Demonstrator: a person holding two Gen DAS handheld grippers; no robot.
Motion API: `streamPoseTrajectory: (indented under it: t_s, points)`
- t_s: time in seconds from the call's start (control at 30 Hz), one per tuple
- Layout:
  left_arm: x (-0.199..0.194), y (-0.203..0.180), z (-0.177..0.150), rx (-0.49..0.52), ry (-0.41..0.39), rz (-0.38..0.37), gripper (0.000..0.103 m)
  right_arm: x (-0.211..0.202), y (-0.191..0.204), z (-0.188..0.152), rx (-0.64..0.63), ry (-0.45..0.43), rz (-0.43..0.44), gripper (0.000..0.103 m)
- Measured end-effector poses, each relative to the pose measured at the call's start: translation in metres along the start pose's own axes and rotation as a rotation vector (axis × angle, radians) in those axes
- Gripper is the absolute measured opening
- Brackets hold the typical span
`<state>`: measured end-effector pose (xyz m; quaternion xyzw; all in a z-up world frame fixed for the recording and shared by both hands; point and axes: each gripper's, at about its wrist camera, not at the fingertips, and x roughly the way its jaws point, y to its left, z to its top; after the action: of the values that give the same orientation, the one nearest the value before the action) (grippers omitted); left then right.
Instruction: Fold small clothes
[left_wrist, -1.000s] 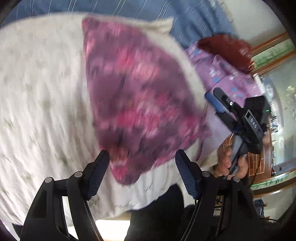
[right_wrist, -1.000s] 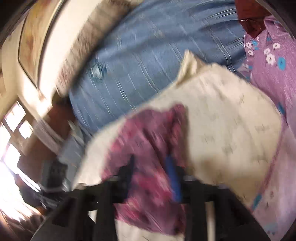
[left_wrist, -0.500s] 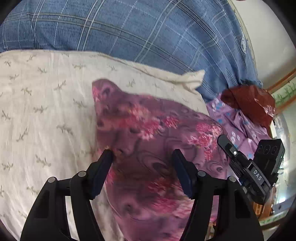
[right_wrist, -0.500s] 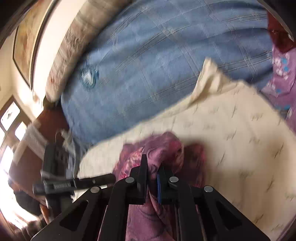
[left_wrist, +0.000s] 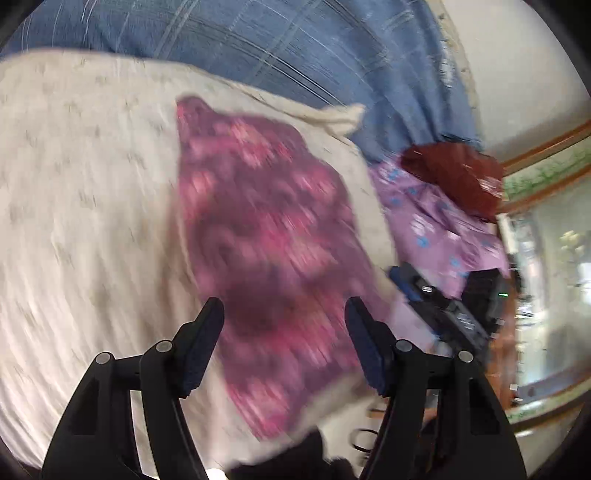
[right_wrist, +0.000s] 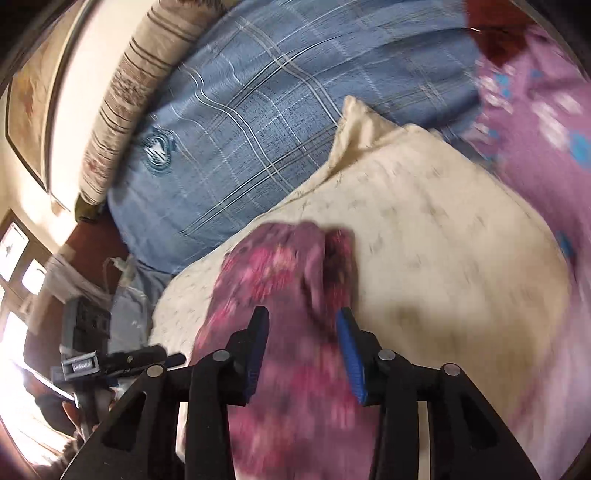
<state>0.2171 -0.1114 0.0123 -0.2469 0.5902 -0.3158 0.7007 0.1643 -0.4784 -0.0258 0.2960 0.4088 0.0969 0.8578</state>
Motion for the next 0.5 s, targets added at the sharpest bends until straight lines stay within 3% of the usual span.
streamPoseTrajectory:
  t_s: [0.13,0.3,0.4,0.5]
  points:
    - [0.007,-0.007,-0.051,-0.115,0.098,-0.133,0.069,-0.037,-0.011,-0.04,0.065,-0.014,0.032,0.047]
    - [0.029,-0.005,-0.068,-0.268,0.114,-0.156,0.069,-0.061,-0.03,-0.072,0.21,-0.037,0.108,0.053]
    - [0.045,-0.002,-0.074,-0.404,0.136,-0.177,0.069,-0.062,-0.03,-0.084,0.237,-0.021,0.111,0.054]
    - [0.042,-0.006,-0.075,-0.391,0.102,-0.123,0.069,-0.062,-0.03,-0.089,0.251,-0.019,0.12,0.054]
